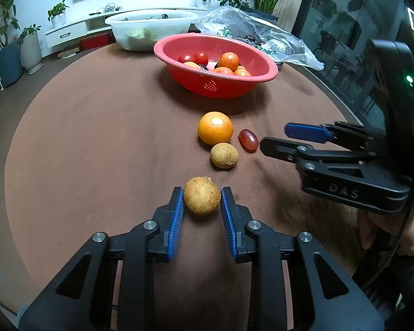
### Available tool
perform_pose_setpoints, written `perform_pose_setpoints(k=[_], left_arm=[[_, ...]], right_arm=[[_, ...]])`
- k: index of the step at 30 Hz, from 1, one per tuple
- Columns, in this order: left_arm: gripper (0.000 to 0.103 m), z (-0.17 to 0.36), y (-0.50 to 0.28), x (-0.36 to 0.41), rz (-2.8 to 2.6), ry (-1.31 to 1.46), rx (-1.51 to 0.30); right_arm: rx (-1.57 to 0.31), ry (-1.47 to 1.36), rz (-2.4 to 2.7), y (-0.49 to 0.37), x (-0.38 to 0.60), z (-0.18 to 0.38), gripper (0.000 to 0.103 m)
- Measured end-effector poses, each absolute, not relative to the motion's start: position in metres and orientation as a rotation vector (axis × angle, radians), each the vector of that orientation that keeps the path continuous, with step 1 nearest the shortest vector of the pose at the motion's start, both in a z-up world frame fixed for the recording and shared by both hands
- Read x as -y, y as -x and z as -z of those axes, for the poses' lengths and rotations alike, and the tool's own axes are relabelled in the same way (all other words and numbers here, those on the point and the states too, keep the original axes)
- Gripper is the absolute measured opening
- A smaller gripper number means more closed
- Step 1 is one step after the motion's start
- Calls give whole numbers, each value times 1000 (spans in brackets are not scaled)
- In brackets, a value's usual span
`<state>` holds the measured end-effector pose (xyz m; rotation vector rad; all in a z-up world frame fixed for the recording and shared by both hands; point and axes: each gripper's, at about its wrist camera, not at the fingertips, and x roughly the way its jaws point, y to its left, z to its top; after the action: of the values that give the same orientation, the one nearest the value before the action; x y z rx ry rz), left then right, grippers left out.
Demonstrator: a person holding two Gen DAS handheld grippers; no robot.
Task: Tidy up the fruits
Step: 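Grasp a longan with the left tool while the right tool grasps the red grape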
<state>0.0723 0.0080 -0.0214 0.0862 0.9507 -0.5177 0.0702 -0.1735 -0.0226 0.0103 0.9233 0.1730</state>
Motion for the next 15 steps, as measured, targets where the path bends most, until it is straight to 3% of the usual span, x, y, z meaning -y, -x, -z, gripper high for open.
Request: perform_pose_setpoints(k=[15], left_arm=[[25, 25, -76, -12, 507, -64, -956]], right_arm=[[-989, 58, -186, -87, 154, 37, 30]])
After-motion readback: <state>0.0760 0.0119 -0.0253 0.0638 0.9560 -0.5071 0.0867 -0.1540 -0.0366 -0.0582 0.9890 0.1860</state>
